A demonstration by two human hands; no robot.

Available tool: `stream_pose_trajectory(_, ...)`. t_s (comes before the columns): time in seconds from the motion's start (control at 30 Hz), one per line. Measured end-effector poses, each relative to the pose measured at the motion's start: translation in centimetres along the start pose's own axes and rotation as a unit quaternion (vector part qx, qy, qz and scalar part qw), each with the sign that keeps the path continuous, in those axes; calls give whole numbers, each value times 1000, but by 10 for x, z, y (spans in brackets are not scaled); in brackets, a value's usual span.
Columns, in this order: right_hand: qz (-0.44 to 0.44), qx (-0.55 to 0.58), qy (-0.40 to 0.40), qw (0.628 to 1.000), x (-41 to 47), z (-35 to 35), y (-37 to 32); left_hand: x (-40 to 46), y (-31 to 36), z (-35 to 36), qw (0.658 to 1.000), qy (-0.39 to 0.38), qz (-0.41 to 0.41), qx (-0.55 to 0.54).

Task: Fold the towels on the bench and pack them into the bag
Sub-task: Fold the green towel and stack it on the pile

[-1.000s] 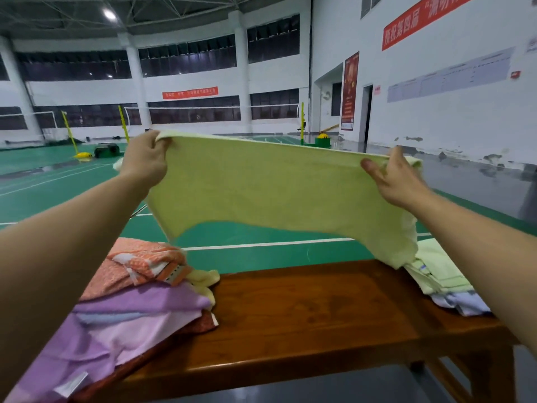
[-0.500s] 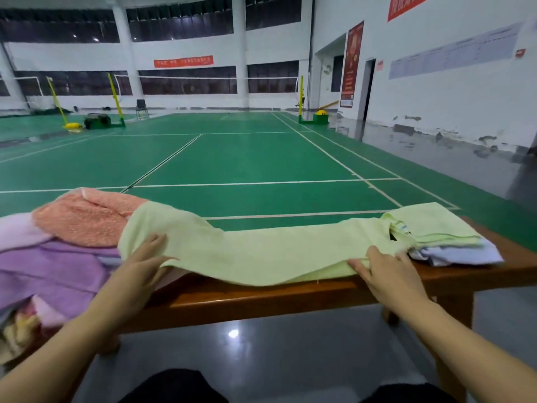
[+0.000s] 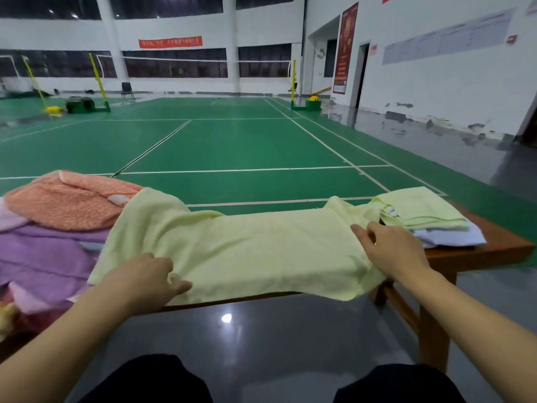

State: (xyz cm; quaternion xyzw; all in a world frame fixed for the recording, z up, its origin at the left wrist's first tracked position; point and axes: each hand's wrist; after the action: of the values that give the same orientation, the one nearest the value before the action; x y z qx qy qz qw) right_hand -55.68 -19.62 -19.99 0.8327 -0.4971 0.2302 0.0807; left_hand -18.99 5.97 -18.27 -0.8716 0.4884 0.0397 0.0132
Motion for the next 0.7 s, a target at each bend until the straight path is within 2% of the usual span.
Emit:
stream_pose_trajectory(0.13,-8,-78,-34,996,1,7,3,14,21,-5,995,86,20,-50)
stream_pose_trajectory(0.23,8,-95,-80,992,4,11,4,26,26,-1,991,91,24,-98)
stream_pose_trajectory(0.37,38,-73,-57,995,20,11,3,36,46,-2,987,102,52,-111)
stream_pose_trajectory(0.43,69,-37,-43,996,39,11,4,42,77,-5,980,111,93,-140)
stream_pose_trajectory(0.57,148,112,-38,982,85,17,20,58,173,-2,935,80,181,-293)
stream_pose_trajectory(0.63,179,201,-63,961,105,20,28,67,221,4,902,52,215,-370)
stream_pose_trajectory(0.7,181,234,-98,950,120,25,32,74,263,9,860,16,240,-451)
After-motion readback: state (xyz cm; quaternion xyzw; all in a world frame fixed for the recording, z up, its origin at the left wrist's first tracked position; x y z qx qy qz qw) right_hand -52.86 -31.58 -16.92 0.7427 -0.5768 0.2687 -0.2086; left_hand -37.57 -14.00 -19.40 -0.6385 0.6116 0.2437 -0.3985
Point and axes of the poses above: each hand's wrist, its own x-axis towards the middle knuckle, its own z-axis out of the palm, y = z × x, and after that the axes turned 4 degrees about -x, right-handed
